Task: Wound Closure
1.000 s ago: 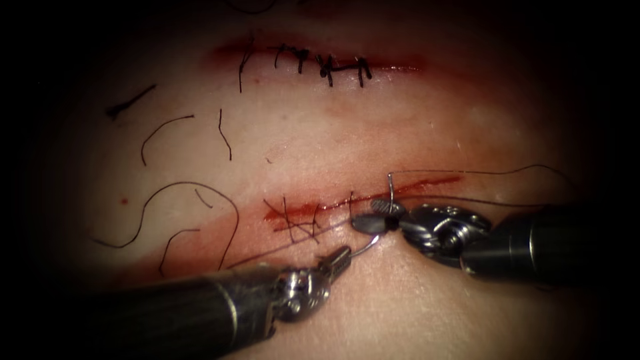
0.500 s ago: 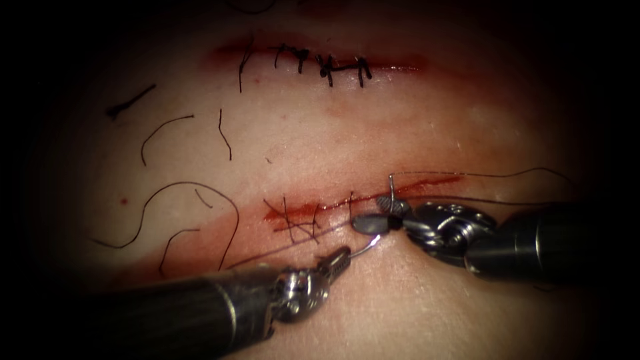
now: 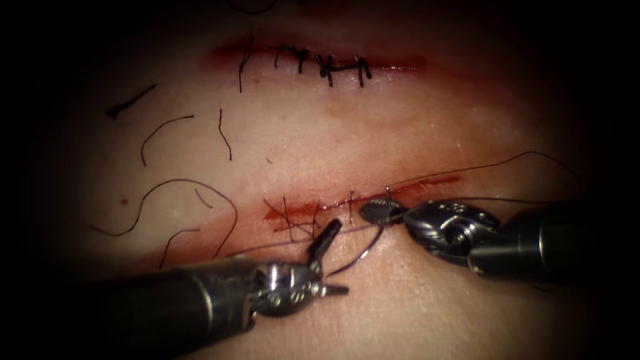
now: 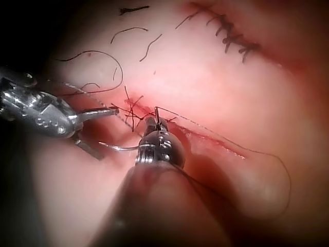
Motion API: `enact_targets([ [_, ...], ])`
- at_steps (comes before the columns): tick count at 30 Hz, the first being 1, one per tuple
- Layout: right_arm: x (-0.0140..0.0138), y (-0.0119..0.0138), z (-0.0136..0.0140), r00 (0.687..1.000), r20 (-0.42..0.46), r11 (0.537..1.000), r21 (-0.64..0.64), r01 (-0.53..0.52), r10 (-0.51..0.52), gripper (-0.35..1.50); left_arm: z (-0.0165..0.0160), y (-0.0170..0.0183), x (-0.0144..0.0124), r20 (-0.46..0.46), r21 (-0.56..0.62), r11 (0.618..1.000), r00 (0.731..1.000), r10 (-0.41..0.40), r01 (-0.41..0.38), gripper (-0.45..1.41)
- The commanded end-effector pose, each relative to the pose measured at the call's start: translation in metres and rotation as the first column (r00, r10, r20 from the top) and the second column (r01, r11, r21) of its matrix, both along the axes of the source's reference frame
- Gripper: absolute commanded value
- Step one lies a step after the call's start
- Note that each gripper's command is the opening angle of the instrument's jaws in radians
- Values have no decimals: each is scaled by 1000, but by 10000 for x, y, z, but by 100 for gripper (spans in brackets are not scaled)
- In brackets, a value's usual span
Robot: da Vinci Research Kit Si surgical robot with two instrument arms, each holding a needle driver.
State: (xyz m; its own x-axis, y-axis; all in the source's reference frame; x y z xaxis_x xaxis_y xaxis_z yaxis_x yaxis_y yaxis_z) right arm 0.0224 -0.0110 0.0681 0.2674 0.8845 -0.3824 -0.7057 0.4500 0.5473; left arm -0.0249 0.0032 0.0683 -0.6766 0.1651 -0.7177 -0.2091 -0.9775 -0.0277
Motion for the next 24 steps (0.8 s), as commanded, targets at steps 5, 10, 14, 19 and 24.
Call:
enact_targets([
  [5, 2, -6, 5, 997, -45, 996, -63, 61, -64, -35, -24, 7, 4, 153, 159, 987, 986, -61, 37, 113],
  [10, -3, -2, 2, 963, -166, 969, -164, 186, -213, -35, -49, 27, 22, 233, 263, 963, 965, -125, 61, 109],
  [14, -7, 3, -5, 902, -252, 921, -268, 283, -351, -35, -50, 33, 30, 247, 290, 955, 959, -138, 63, 108],
  [19, -8, 13, -16, 823, -336, 875, -333, 351, -458, -35, -41, 27, 28, 249, 292, 954, 958, -140, 64, 108],
  [24, -7, 26, -28, 742, -382, 821, -407, 400, -551, -35, -28, 24, 26, 259, 309, 949, 955, -147, 63, 106],
])
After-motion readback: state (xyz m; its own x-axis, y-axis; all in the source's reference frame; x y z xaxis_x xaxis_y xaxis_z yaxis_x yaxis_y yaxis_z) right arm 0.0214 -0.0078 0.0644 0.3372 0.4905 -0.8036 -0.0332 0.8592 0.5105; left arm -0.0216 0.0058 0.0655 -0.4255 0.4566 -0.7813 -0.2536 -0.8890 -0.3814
